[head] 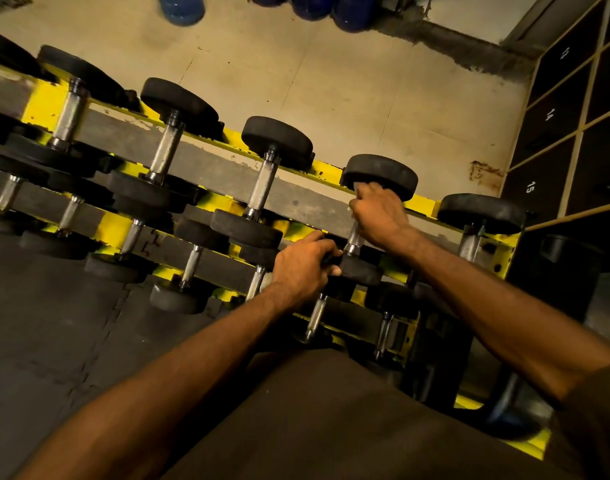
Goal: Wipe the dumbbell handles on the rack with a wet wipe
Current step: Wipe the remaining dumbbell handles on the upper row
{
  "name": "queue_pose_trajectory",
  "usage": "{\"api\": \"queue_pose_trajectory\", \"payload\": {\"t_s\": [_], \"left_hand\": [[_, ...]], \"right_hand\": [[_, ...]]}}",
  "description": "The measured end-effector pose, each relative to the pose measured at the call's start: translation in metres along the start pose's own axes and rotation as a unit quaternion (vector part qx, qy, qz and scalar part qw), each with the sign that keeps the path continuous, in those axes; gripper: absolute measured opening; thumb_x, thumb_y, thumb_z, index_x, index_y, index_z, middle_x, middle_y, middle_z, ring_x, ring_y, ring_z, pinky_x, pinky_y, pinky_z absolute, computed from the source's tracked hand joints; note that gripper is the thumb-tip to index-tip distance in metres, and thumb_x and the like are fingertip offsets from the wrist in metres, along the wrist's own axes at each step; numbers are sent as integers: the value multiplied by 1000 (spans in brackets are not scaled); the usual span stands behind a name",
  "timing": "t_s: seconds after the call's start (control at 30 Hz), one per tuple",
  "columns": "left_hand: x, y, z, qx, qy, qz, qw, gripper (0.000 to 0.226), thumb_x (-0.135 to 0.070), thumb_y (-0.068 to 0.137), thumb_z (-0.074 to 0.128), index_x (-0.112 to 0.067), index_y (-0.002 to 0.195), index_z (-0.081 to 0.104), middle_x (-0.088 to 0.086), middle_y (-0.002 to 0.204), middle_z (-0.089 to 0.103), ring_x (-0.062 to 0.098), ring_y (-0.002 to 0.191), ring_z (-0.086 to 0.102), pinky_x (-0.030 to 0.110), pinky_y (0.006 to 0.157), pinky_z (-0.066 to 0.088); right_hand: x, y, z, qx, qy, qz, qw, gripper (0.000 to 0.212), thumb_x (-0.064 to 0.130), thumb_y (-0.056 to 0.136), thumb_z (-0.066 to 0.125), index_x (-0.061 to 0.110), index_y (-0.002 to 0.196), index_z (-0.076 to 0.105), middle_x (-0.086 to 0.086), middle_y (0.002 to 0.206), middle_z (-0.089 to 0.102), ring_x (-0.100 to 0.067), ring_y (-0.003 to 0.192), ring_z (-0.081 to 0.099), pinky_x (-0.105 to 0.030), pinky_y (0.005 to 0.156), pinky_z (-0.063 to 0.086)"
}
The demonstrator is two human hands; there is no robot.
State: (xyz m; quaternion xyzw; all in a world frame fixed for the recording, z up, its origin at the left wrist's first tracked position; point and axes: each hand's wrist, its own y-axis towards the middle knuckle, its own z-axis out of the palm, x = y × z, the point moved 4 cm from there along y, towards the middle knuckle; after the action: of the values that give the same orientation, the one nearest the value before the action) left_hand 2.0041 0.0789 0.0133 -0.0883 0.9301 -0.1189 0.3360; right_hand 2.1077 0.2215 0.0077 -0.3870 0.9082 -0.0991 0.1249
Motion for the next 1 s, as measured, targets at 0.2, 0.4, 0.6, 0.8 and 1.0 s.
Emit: {"api": "queue_pose_trajectory", "payload": {"t_s": [0.2, 0.4, 0.6, 0.8, 1.0], "left_hand": [[-2, -1, 1, -2, -3, -2, 1000, 28, -32, 86, 77, -28, 113, 70, -12, 112, 55, 16, 101, 60, 32, 79, 49], [0, 0, 2, 0, -7, -10, 1000, 29, -33, 83, 80, -29, 110, 70, -13, 109, 57, 16, 100, 61, 38, 83, 55], [-1, 1, 1, 2, -2, -2, 1000, 31, -33, 84, 80, -28, 113, 70, -12, 111, 58, 14, 101, 60, 34, 83, 53], [-2, 2, -1, 8, 2, 1, 1000, 30, -32, 82, 81, -29, 111, 70, -12, 112, 58, 16, 101, 61, 37, 83, 54], [-2, 4, 0, 11, -1, 5, 1000, 31, -31, 82, 81, -28, 111, 70, -12, 113, 59, 15, 101, 61, 40, 85, 56]], "right_hand": [[18, -11, 5, 44, 80, -79, 993, 22, 34, 92, 64, 17, 104, 71, -4, 102, 60, -20, 100, 57, -32, 75, 44], [-7, -30, 18, -56, 249, 45, 966, 18, 20, 87, 73, 6, 99, 75, -7, 106, 58, -22, 95, 57, -29, 75, 49], [-10, -52, 34, -128, 434, 155, 878, 30, 18, 88, 72, 20, 116, 63, 2, 104, 64, -10, 87, 60, -23, 70, 51], [-20, -49, 46, -168, 476, 244, 828, 7, 18, 84, 76, 18, 85, 69, 0, 92, 63, -10, 83, 58, -14, 68, 45], [-26, -48, 79, -105, 612, 364, 695, 6, 11, 85, 74, 16, 85, 70, 0, 87, 71, -15, 83, 69, -37, 76, 61]]}}
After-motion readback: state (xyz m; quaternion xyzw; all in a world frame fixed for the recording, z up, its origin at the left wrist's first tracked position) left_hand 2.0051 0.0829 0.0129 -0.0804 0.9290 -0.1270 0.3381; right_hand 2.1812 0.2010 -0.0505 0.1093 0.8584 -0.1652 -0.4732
